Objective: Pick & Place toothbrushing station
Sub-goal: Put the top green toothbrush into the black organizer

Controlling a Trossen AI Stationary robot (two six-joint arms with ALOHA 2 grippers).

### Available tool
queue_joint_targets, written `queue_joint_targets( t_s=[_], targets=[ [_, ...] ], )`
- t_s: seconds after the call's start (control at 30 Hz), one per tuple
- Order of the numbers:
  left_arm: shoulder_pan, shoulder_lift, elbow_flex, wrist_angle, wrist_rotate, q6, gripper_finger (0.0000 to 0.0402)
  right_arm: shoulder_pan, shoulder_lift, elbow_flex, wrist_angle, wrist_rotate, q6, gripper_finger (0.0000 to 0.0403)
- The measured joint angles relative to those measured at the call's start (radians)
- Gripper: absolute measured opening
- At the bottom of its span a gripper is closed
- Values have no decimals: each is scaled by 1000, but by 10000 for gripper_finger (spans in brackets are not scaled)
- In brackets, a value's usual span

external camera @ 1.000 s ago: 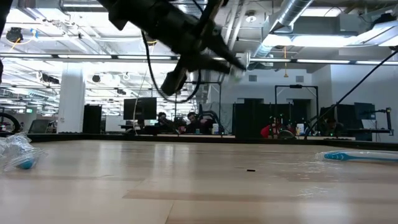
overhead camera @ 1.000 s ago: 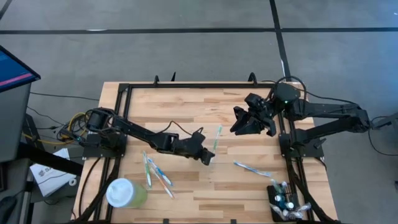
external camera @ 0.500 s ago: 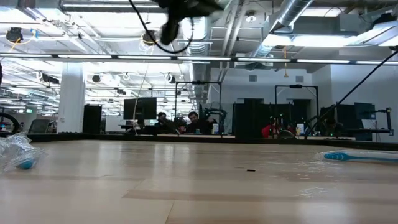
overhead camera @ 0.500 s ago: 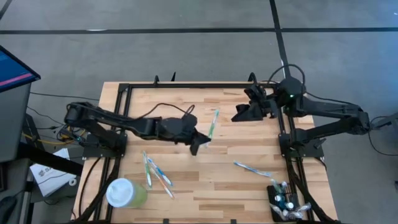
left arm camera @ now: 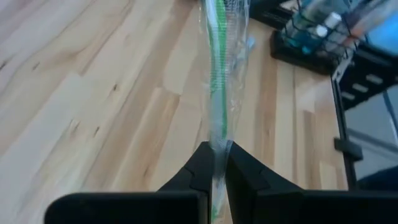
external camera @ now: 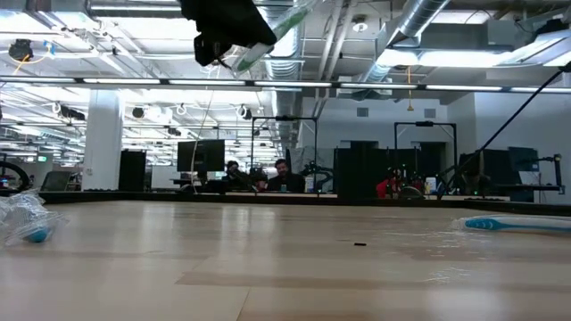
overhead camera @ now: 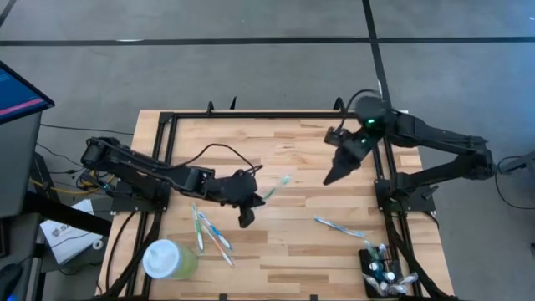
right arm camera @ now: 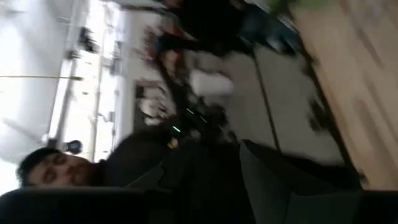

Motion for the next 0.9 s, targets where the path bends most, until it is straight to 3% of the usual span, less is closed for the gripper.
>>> queue_joint_targets(
  t_s=[0.27,0.5,0.67,0.9],
  targets=[
    [-6,3,0,-4,69,83,10,-54,126,0,-301,-86,-217,169],
    [-18,64,50,-84,81,112,10,-69,262,0,-328,-138,-307,222],
    [-30,190,197,-216,84,178,10,-101,346,2,-322,-166,-340,221],
    [-31,276,297,-240,83,239,10,-92,431,0,-333,-253,-377,200]
  ],
)
